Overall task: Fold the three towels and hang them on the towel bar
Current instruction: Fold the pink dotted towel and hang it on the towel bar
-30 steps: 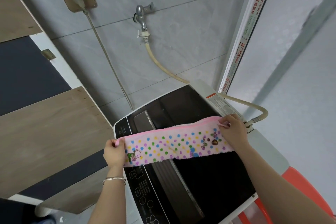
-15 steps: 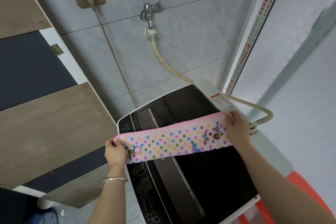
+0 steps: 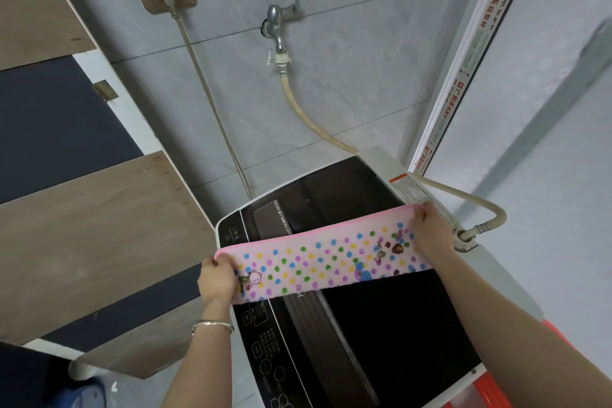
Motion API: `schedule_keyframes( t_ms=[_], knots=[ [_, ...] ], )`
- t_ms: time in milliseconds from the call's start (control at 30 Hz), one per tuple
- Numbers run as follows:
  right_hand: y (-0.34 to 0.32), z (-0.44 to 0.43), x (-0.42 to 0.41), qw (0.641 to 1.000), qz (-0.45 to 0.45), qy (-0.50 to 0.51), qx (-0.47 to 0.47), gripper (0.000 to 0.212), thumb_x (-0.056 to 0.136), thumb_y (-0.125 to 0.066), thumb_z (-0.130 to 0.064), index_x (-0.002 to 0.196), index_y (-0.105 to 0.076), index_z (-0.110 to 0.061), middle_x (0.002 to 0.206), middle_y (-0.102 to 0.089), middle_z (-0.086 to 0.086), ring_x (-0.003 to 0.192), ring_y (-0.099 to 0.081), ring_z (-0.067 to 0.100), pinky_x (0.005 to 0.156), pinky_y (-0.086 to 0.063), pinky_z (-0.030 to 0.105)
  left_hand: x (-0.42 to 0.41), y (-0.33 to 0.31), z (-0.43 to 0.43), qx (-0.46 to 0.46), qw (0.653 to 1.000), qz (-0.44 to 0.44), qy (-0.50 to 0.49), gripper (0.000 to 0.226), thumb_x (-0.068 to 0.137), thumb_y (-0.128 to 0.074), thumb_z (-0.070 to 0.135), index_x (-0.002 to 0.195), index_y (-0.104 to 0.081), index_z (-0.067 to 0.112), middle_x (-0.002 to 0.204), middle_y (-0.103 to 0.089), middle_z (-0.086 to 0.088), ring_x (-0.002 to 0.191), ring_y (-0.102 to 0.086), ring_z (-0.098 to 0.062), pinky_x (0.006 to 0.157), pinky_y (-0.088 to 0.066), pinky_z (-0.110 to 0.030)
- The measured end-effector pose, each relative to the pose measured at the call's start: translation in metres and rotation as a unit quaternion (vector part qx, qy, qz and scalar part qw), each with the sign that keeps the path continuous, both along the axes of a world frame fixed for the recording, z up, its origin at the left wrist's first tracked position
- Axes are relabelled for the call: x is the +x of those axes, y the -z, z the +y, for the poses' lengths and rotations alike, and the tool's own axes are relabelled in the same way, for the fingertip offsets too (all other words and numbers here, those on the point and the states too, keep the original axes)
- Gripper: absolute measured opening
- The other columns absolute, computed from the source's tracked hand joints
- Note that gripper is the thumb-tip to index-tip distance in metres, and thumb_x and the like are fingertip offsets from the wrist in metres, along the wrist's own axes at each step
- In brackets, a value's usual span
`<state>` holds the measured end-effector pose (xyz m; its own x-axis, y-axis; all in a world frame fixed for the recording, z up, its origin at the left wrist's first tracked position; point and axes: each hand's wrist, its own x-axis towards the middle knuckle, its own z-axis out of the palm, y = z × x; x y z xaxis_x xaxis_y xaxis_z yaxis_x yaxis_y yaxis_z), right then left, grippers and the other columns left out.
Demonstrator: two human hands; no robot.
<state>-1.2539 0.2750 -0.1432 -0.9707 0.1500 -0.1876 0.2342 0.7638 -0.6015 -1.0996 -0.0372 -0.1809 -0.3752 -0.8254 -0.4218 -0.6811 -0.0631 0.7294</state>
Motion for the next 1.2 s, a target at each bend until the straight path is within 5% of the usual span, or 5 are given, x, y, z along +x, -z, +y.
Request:
schedule_keyframes(
  t_ms=[267,433,800,967,1200],
  knots=[
    [-0.002,-0.006,-0.001,0.999,-0.046,0.011,0.005,0.028,0.093,-0.045,-0.019,0.117,-0.043,-0.004,0.101,-0.056,0.014,0.088,-0.058,0.026,0.071,-0.05,0.035,-0.001,0.007,-0.002,-0.013,0.995,-0.093,0.028,0.049,0.089,-0.053,0.031,0.127,-0.046,0.0,0.132,-0.044,-0.027,0.123,-0.04,-0.043,0.105,-0.034,-0.043],
    [0.0,-0.008,0.008,0.986,-0.031,-0.047,0.155,0.046,0.088,-0.052,-0.018,0.129,-0.041,-0.002,0.132,-0.044,0.019,0.123,-0.041,0.033,0.104,-0.035,0.042,0.005,0.005,-0.005,0.032,0.996,-0.078,0.025,0.055,0.083,-0.064,0.039,0.119,-0.048,0.001,0.115,-0.059,-0.02,0.103,-0.059,-0.038,0.081,-0.049,-0.039],
    [-0.009,0.003,0.004,0.983,-0.059,-0.119,0.128,0.016,0.077,-0.061,-0.008,0.087,-0.056,-0.019,0.104,-0.057,0.007,0.104,-0.052,0.026,0.091,-0.044,0.037,0.016,-0.022,-0.003,0.192,0.966,0.163,0.054,0.003,0.093,-0.051,0.012,0.093,-0.054,0.014,0.091,-0.067,-0.011,0.083,-0.065,-0.027,0.079,-0.054,-0.044],
    [-0.011,0.008,0.015,0.996,0.047,-0.077,-0.019,0.026,0.074,-0.054,0.008,0.075,-0.043,-0.016,0.072,-0.049,0.001,0.073,-0.049,0.021,0.056,-0.033,0.023,0.02,-0.019,-0.006,0.277,0.919,0.279,0.04,0.035,0.085,-0.04,-0.016,0.067,-0.034,0.013,0.106,-0.066,-0.002,0.098,-0.063,-0.019,0.077,-0.057,-0.041],
    [-0.013,0.009,0.017,0.99,0.095,-0.095,-0.029,0.034,0.073,-0.051,0.014,0.098,-0.057,-0.009,0.094,-0.052,0.0,0.091,-0.048,0.016,0.077,-0.038,0.028,0.02,-0.012,-0.011,0.292,0.94,0.153,0.085,0.024,0.078,-0.041,-0.018,0.084,-0.048,0.004,0.101,-0.063,-0.02,0.094,-0.061,-0.038,0.061,-0.058,-0.04]
  ],
)
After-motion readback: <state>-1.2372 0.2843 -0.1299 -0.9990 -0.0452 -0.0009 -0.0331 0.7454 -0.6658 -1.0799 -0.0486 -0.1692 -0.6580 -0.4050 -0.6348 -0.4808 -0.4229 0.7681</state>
